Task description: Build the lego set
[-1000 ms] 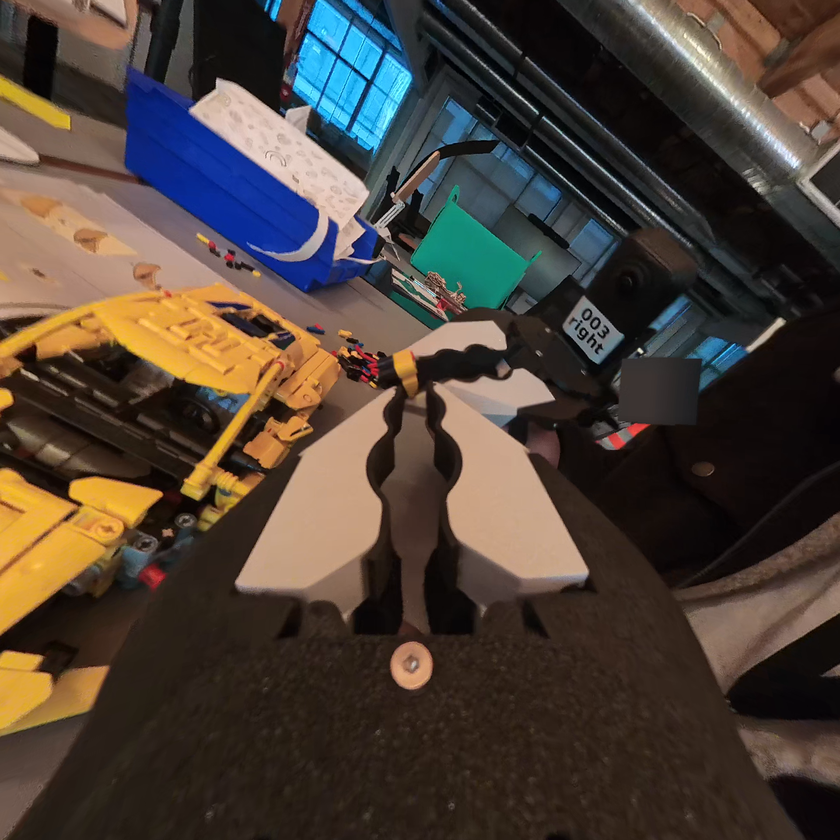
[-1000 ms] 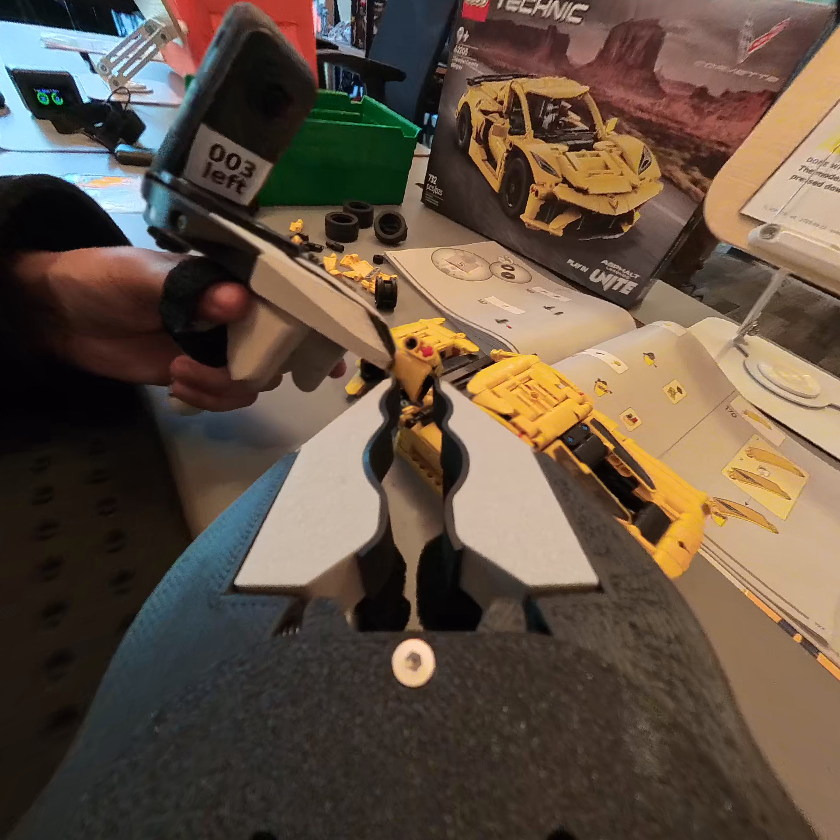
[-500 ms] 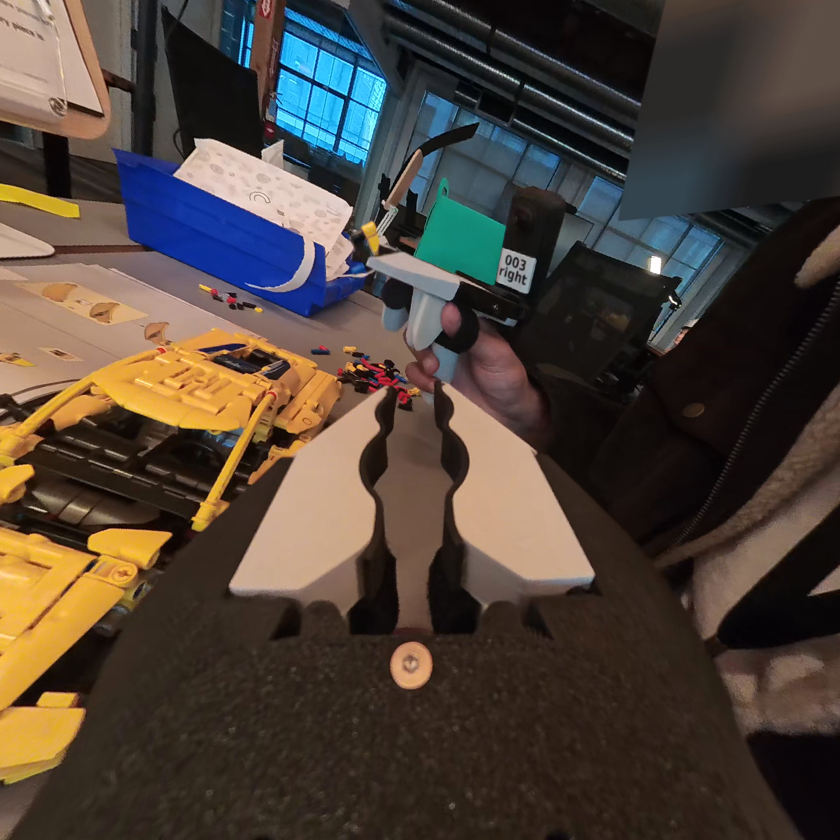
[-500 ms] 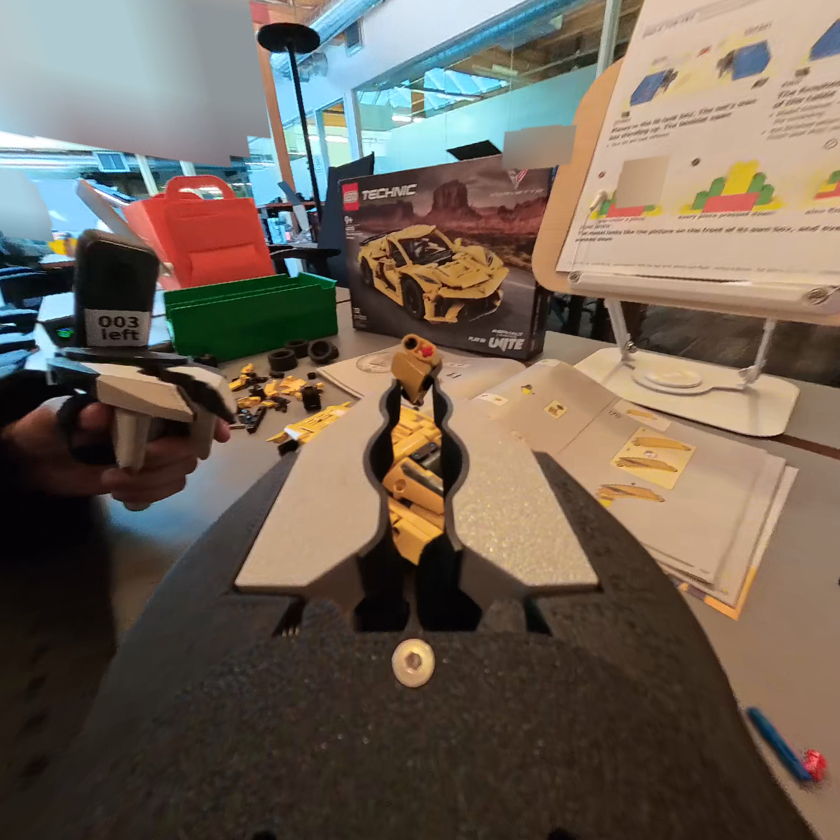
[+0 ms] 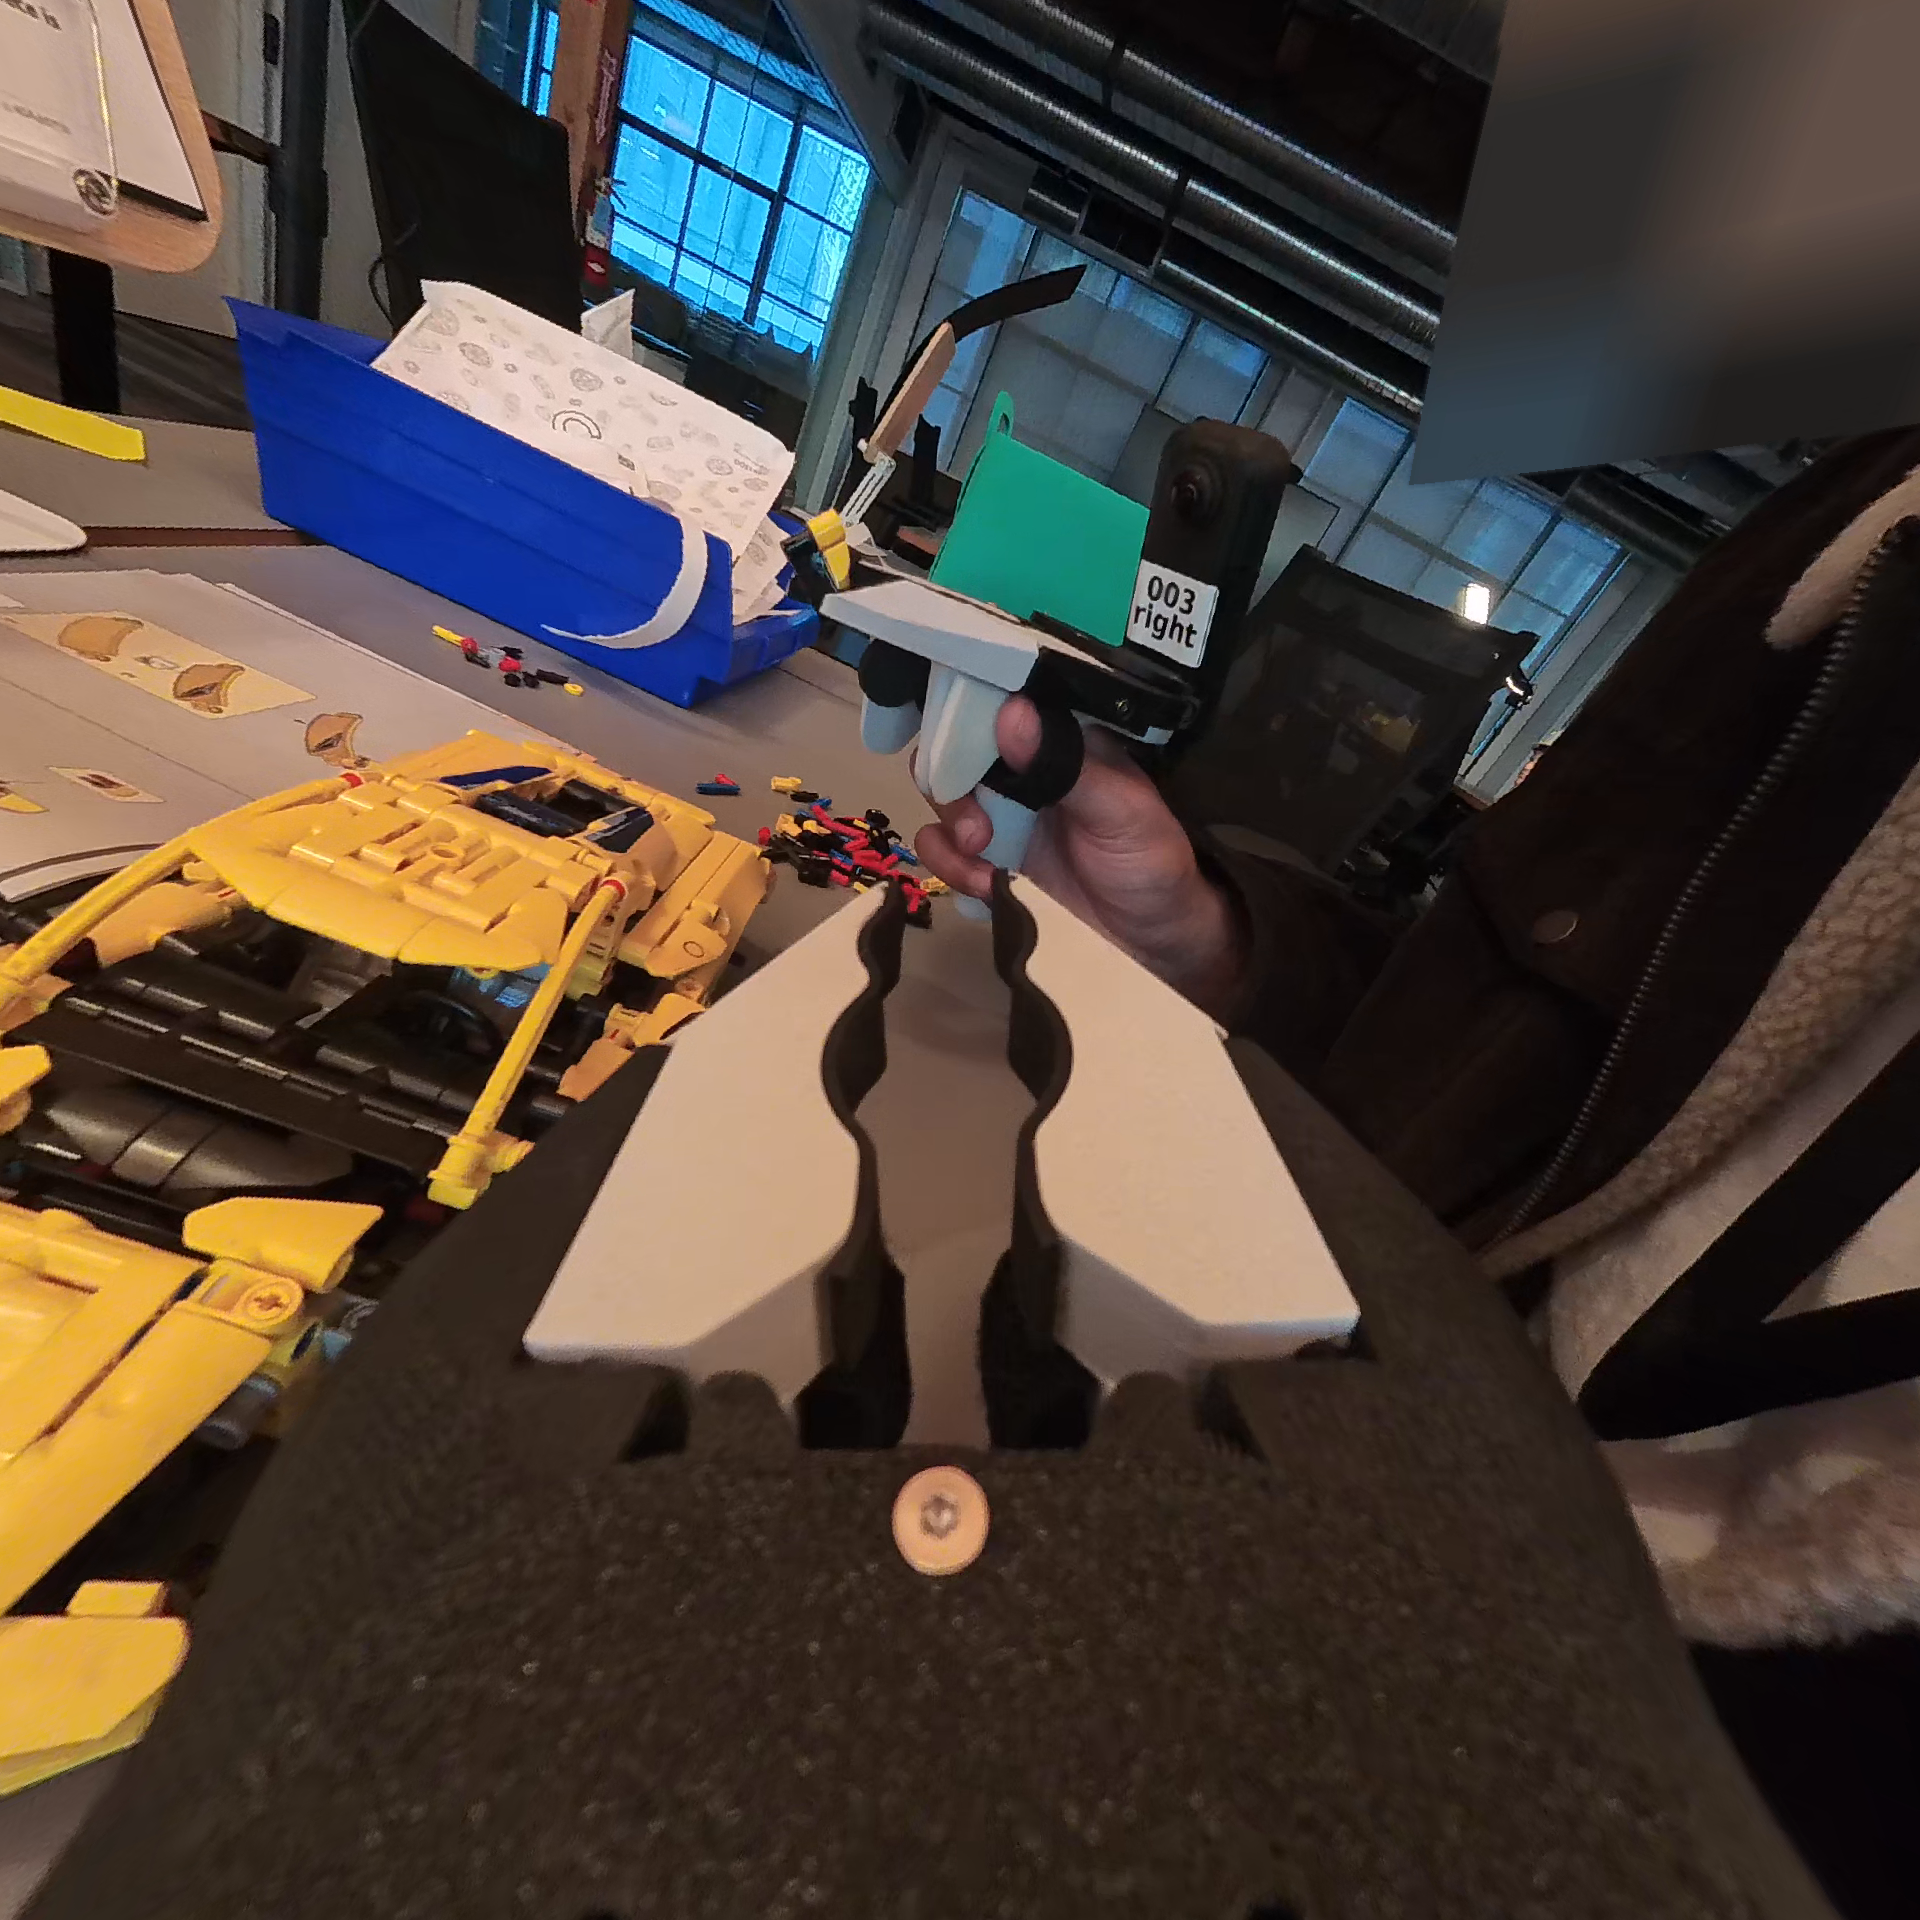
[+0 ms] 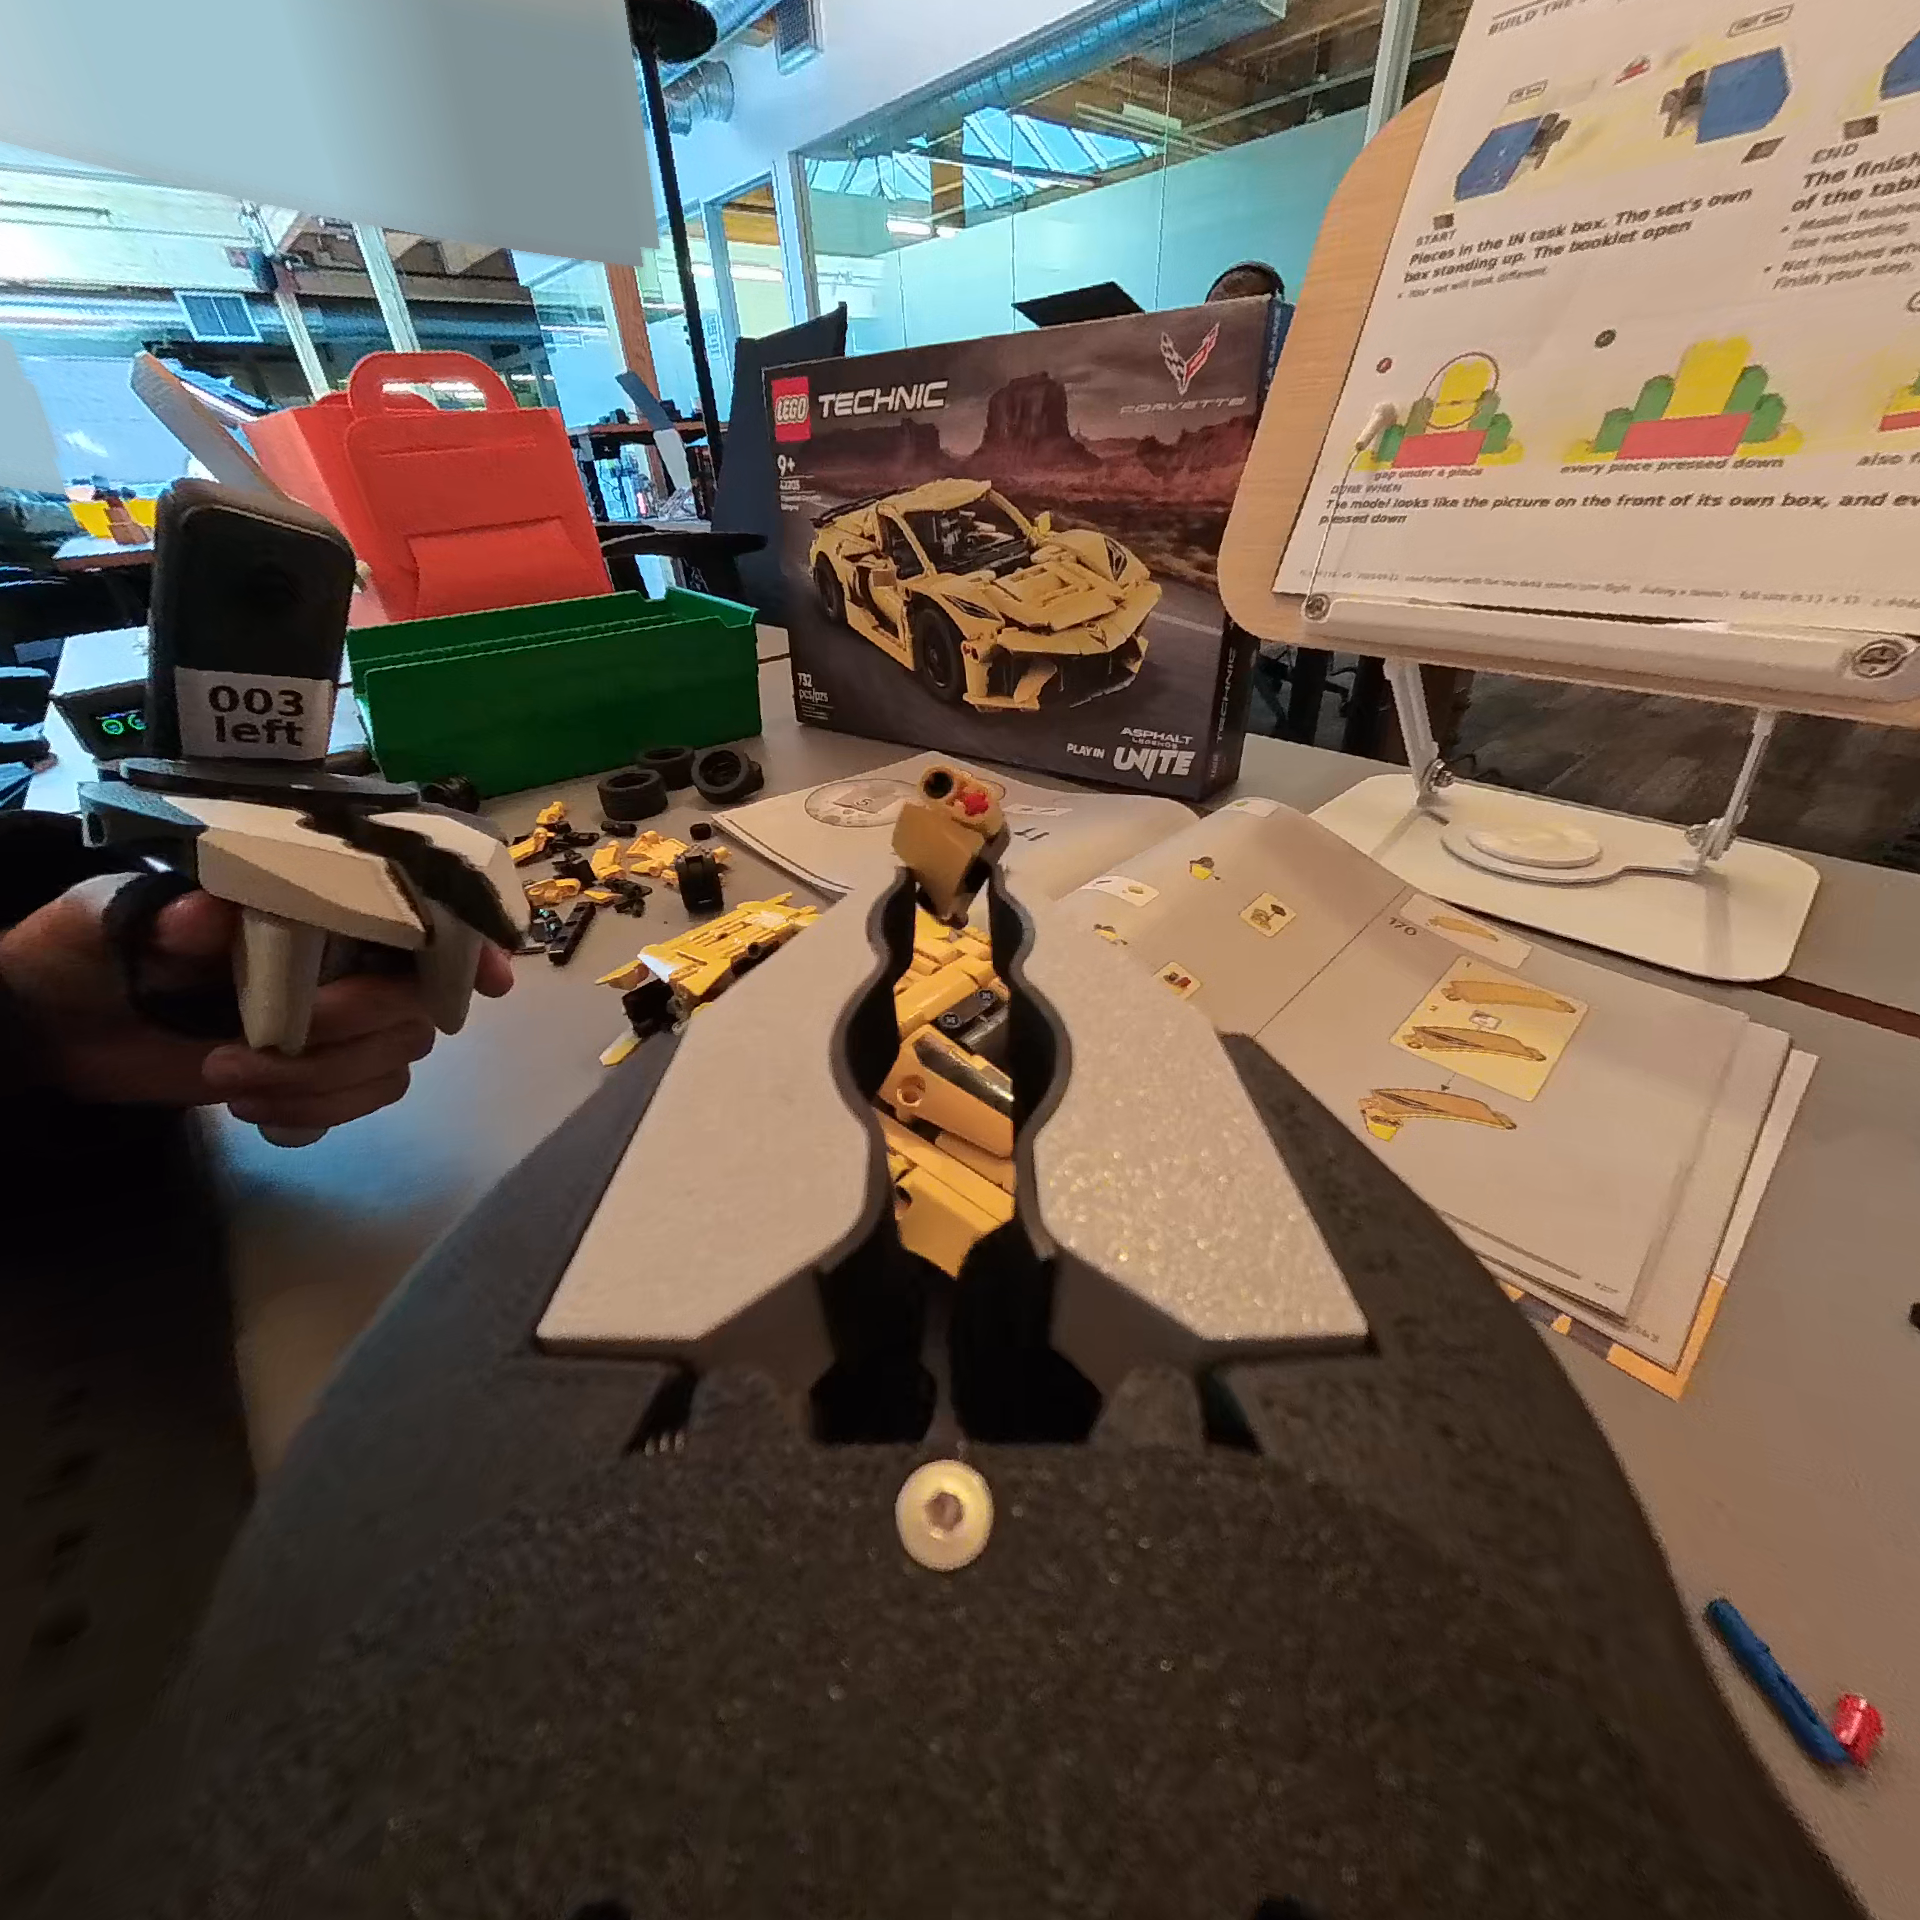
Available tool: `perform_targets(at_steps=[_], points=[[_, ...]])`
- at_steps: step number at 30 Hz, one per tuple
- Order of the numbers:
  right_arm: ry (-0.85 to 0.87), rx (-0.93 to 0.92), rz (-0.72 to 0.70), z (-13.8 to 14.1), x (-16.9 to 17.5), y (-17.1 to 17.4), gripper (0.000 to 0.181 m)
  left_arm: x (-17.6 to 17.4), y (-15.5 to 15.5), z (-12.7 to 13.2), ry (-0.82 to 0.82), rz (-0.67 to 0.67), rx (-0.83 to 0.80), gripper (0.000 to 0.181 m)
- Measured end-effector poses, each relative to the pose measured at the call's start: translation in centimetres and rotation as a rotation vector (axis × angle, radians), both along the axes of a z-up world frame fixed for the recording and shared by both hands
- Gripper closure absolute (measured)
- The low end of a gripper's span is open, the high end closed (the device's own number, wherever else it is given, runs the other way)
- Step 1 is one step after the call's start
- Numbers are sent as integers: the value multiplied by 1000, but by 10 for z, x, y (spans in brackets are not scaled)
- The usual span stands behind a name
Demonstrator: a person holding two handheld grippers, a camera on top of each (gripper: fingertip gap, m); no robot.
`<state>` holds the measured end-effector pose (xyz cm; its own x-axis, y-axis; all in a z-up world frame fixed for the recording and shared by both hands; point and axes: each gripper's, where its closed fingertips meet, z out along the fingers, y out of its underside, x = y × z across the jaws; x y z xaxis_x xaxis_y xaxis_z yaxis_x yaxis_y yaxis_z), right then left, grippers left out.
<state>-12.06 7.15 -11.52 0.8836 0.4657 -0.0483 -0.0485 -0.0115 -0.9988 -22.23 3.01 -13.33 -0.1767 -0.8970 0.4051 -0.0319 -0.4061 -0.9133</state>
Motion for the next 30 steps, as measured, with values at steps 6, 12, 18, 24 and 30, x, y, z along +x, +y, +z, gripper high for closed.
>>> perform_targets(at_steps=[6, 12, 18, 24, 30], points=[[-8, -2, -9, -1, 0, 1, 170, 0, -1, -1, 6, 1, 8, 165], [-56, 16, -11, 0, -5, 0, 170, 0, -1, -2, 8, 1, 8, 165], [-501, 162, -19, -5, -40, -11, 171, 0, 5, -2, 7, 31, 27, 164], [-1039, 670, -79, 3, -90, -40, 172, -3, 0, 13, -65, 97, 227, 152], [-1123, 818, -67, 10, -103, -52, 172, -1, -24, 18, -98, 38, 356, 150]])
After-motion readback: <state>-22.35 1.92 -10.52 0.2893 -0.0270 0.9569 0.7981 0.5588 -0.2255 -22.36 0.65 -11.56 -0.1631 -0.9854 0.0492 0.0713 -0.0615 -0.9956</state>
